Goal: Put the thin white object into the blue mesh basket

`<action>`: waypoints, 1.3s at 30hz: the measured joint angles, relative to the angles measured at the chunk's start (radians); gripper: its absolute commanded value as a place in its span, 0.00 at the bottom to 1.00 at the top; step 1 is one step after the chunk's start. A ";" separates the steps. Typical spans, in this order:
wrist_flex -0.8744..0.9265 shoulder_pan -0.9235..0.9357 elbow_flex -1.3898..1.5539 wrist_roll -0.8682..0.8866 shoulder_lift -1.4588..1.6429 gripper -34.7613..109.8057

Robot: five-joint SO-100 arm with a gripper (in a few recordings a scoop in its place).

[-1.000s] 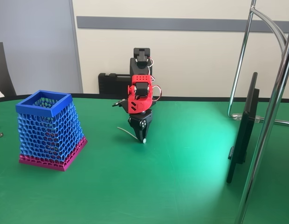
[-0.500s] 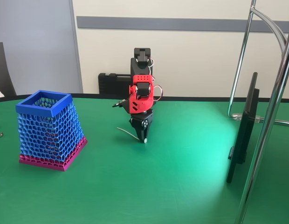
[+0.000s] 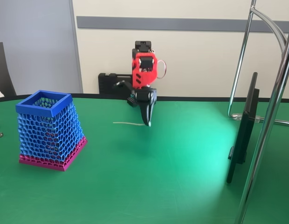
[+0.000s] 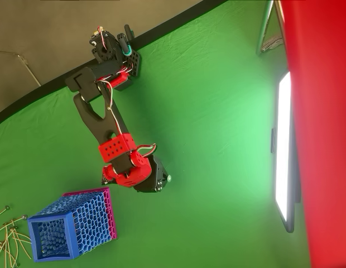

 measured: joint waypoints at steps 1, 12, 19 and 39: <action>-0.043 0.011 0.015 -0.026 0.048 0.25; -0.661 0.181 0.319 -0.238 0.354 0.28; -0.841 0.316 0.330 -0.193 0.333 0.27; -0.848 0.502 0.126 0.218 0.114 0.29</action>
